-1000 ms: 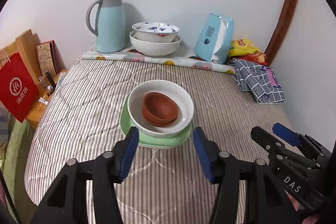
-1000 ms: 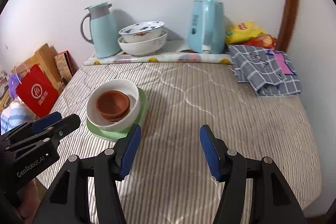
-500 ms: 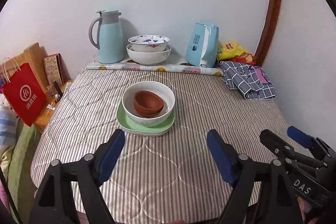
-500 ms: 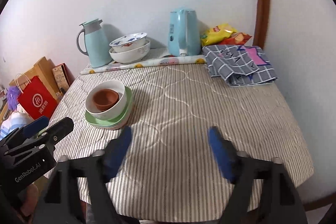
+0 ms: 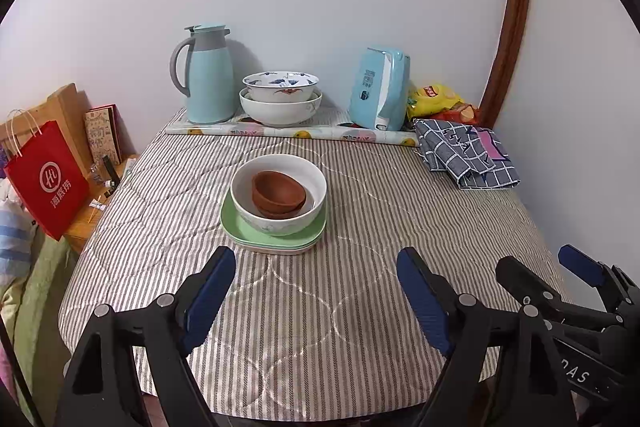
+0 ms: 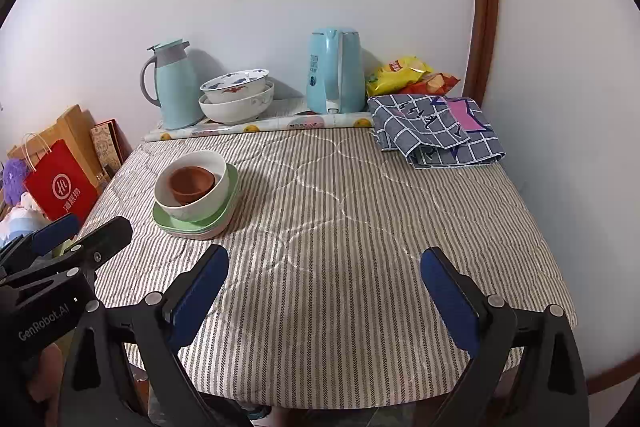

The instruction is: Organize plates and bowls

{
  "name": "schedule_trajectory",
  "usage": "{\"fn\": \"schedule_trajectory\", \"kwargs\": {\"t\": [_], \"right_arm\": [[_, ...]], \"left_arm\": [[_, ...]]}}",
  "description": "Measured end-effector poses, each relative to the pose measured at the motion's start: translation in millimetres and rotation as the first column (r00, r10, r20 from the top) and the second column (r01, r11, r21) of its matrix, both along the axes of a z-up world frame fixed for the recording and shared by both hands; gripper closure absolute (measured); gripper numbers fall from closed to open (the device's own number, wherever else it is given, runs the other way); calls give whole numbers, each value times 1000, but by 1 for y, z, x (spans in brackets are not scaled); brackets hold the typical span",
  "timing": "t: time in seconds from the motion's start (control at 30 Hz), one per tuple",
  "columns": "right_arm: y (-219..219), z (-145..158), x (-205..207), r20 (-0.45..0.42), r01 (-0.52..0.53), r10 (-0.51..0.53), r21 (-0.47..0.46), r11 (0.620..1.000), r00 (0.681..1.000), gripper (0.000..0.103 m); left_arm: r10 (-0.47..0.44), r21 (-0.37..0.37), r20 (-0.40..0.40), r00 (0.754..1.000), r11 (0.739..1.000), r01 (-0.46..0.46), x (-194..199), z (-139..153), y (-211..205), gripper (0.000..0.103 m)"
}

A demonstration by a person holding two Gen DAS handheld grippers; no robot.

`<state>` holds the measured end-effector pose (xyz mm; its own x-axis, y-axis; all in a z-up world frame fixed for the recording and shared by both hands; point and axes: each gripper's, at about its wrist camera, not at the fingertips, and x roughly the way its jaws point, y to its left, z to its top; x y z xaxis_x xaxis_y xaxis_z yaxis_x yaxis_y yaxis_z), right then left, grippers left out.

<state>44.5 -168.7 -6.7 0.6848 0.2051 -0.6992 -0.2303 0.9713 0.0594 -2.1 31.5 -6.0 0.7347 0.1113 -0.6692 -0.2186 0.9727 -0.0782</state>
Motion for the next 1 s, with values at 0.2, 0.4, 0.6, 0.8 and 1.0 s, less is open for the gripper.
{"fn": "schedule_trajectory", "kwargs": {"t": [0.2, 0.4, 0.6, 0.8, 1.0], "right_arm": [[1, 0, -3, 2, -2, 2, -3, 1000, 1000, 7], [2, 0, -5, 2, -3, 3, 0, 1000, 1000, 7], [3, 2, -7, 7, -1, 1, -1, 1000, 1000, 7], [2, 4, -9, 11, 0, 0, 4, 1000, 1000, 7], [3, 3, -10, 9, -4, 4, 2, 1000, 1000, 7]], "left_arm": [[10, 3, -1, 1000, 1000, -10, -2, -1, 2, 21], [16, 0, 4, 1000, 1000, -16, -7, 0, 3, 21], [12, -8, 4, 1000, 1000, -12, -8, 1, 5, 21], [11, -11, 0, 1000, 1000, -11, -8, 1, 5, 21], [13, -8, 0, 1000, 1000, -13, -9, 1, 4, 21]]}}
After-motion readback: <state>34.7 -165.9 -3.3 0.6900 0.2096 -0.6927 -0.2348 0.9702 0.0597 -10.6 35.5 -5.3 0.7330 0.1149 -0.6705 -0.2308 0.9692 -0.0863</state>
